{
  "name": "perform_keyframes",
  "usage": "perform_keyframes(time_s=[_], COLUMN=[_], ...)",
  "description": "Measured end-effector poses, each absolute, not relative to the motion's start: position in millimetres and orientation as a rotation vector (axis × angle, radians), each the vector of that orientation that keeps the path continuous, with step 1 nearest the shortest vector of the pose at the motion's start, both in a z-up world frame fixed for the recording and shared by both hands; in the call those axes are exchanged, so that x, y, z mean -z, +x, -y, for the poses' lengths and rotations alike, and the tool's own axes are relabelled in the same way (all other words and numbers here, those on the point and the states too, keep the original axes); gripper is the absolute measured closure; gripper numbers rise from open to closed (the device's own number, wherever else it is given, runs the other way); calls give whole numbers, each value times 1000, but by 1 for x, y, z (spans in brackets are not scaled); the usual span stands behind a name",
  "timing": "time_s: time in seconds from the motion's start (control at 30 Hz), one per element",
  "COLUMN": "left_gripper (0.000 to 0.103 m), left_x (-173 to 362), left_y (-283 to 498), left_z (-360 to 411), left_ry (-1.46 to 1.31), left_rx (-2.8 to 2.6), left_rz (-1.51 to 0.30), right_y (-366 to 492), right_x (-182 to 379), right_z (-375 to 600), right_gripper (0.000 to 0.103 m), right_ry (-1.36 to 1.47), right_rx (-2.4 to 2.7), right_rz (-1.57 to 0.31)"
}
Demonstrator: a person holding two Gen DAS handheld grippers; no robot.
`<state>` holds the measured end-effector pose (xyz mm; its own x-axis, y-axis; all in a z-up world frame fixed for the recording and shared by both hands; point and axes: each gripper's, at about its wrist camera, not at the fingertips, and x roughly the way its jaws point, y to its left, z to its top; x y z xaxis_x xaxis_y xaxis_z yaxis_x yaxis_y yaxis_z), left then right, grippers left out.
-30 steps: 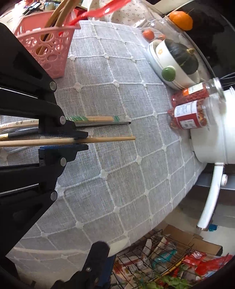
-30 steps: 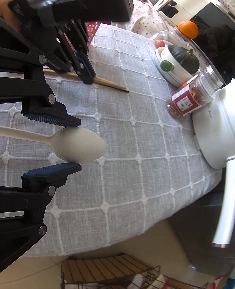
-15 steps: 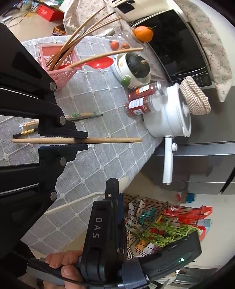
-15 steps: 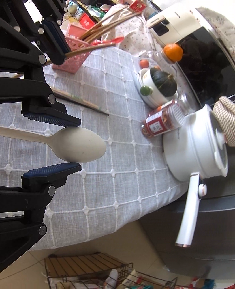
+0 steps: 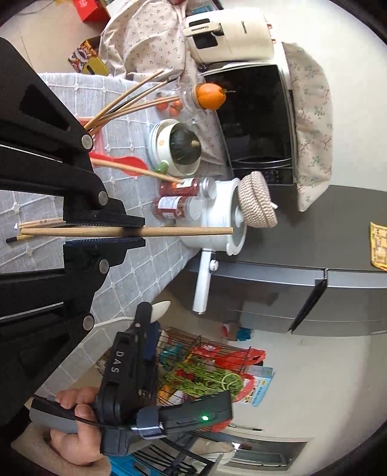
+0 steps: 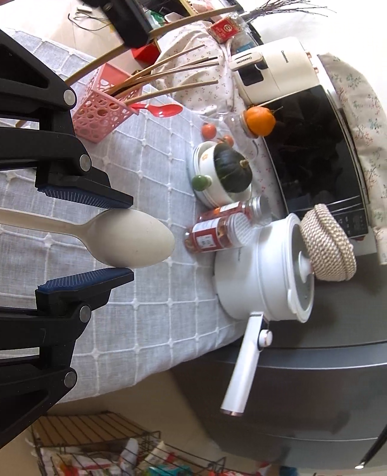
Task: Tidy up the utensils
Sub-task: 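Lower the wooden chopstick into the pink basket with the left tool while the right tool carries the spoon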
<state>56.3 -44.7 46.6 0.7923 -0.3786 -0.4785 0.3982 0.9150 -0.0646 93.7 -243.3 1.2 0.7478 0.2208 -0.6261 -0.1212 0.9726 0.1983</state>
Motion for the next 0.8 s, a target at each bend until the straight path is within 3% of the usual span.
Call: perform_keyframes(time_s=[0.23,0.47,0.8], left_gripper=[97,97,97], left_x=[-75,-72,-23], left_y=[58,67,95], left_z=[-8,-33,-11], left_ry=[-50,-55,36], left_rx=[317,198,185], left_rz=[-366,-254,-335], right_y=[102,103,105], right_x=[0,-4,-2], right_z=[228,206,184], right_gripper=[67,67,67], right_ry=[151,139,132], right_rx=[-196,-225,-249], right_rz=[-688,-650,-632])
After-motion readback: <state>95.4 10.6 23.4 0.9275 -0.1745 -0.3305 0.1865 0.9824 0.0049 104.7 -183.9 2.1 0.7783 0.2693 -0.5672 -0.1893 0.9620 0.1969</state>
